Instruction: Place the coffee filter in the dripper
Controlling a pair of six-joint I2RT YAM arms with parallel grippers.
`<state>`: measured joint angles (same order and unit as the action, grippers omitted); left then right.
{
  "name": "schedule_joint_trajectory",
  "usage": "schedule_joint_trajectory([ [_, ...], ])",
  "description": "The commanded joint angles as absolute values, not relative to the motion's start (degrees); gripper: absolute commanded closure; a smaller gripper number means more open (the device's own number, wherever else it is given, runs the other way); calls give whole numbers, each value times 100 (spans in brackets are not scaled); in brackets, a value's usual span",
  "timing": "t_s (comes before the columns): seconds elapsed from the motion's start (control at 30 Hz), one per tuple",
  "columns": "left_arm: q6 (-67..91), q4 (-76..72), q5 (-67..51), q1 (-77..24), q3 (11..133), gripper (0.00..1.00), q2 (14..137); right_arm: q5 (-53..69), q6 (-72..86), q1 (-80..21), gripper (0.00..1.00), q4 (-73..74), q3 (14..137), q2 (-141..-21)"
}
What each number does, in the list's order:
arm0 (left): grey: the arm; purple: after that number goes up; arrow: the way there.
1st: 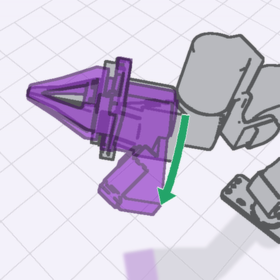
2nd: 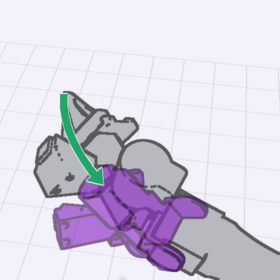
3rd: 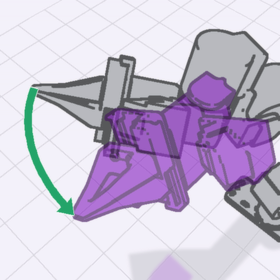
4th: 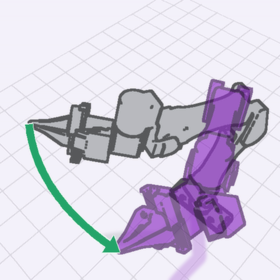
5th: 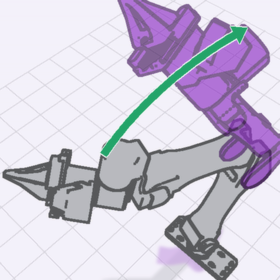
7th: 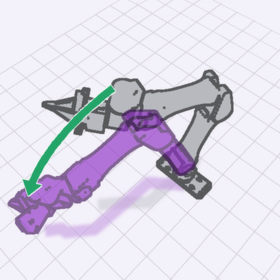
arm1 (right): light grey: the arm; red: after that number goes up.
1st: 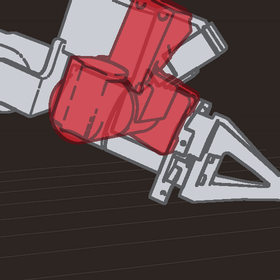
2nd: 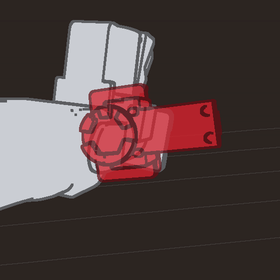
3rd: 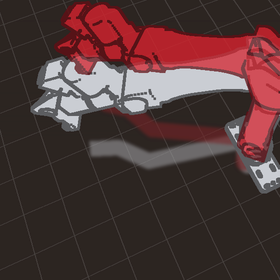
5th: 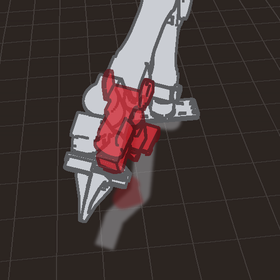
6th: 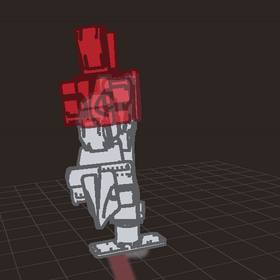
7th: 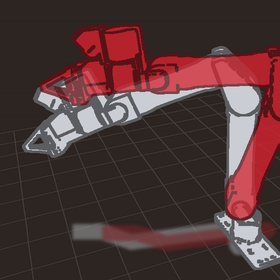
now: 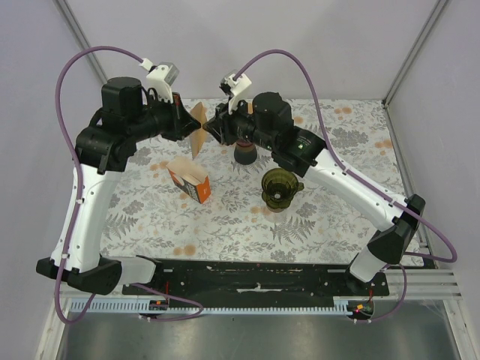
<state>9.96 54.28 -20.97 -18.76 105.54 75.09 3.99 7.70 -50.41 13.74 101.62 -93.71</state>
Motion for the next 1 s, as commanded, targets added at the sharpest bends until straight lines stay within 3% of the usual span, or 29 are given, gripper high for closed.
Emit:
schedule_joint_trajectory([
  [0.0,861,5353,-2285,-1898,10635,98,7400,457,870,-5054,68,1081,10336,-9351],
  [0.3,861,5229,-2338,-1925,10644,98,7497,756,1424,-5045,61,704,10301,-9528],
  [0.37,853,5229,-2355,-1942,10661,98,7488,520,1424,-5045,69,703,10275,-9510],
  [0.5,642,5308,-2146,-1925,10705,98,7462,176,1459,-4887,100,694,10047,-9387],
  [0.73,-351,5458,-765,-1925,10626,98,7462,-1212,765,-4746,100,782,9571,-8974],
  [0.97,-483,5291,-939,-1942,10494,98,7453,-844,694,-4825,100,782,9677,-9052],
])
